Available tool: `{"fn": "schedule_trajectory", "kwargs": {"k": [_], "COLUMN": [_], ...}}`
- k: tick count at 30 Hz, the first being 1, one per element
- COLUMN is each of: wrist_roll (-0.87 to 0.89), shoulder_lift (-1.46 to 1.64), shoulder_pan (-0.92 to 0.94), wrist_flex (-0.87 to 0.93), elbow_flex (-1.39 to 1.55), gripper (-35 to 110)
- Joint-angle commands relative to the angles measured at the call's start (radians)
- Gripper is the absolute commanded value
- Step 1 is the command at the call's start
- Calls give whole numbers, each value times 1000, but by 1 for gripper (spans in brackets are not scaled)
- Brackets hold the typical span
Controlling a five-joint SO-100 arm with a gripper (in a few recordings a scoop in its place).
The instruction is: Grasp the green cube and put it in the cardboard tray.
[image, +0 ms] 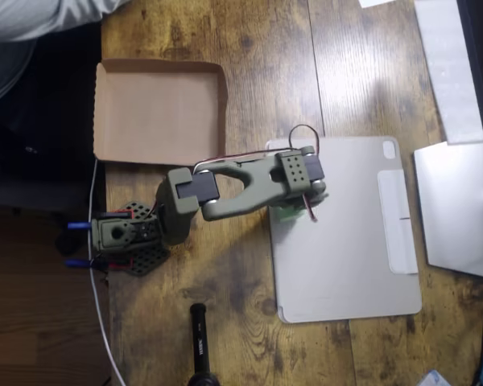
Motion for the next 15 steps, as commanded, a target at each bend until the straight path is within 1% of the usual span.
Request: {"fn": "schedule_trajectory", "kwargs": {"k": [1, 8, 15], "wrist_roll": [38, 120, 245], "shoulder_lift": [71, 123, 249], "shoulder_pan": [-74, -262, -572], "wrist_flex": [54, 176, 275], "elbow_flex": [-40, -103, -84], "gripper": [9, 10, 10]}}
